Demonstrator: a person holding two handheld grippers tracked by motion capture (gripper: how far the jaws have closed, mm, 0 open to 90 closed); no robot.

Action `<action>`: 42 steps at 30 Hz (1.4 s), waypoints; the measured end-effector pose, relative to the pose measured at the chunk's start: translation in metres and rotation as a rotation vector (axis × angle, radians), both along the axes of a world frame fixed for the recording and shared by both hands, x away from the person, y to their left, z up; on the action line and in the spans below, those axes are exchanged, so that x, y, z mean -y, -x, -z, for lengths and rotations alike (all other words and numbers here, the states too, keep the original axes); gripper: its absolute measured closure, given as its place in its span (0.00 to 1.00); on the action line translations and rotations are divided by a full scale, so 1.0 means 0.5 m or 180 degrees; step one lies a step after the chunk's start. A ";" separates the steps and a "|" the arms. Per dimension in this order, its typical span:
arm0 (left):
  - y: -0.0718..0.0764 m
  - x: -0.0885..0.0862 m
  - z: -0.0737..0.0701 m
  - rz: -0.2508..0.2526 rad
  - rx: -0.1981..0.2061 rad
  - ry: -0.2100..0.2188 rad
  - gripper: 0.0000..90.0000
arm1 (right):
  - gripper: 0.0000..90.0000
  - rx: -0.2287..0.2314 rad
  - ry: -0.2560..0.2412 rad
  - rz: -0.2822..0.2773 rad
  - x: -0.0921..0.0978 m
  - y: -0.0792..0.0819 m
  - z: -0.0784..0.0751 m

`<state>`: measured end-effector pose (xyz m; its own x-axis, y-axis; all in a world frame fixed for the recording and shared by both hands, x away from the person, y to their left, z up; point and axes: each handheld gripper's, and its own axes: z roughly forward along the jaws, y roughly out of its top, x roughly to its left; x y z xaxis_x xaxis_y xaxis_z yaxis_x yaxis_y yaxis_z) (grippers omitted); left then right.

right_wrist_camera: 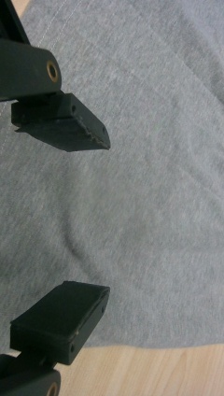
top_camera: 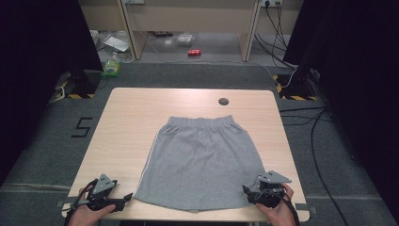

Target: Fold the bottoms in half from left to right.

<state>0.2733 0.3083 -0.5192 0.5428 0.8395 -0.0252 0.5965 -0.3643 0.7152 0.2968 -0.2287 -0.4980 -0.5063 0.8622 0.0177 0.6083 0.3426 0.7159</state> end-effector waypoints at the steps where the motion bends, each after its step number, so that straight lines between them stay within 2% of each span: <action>1: 0.000 0.000 0.000 -0.0005 0.0001 0.0003 0.20 | 0.27 0.0003 0.0004 -0.0009 0.000 0.000 0.000; 13: -0.003 -0.003 -0.001 0.0014 -0.0010 0.0012 0.21 | 0.28 -0.0015 -0.0008 -0.0022 -0.003 0.000 0.001; 21: -0.006 -0.006 -0.004 0.0046 -0.0056 0.0153 0.22 | 0.28 -0.0007 -0.0022 -0.0019 -0.004 0.000 0.000; 42: -0.040 0.009 -0.018 0.0093 0.0006 0.0260 0.21 | 0.28 0.0015 -0.0033 -0.0020 -0.005 0.003 -0.002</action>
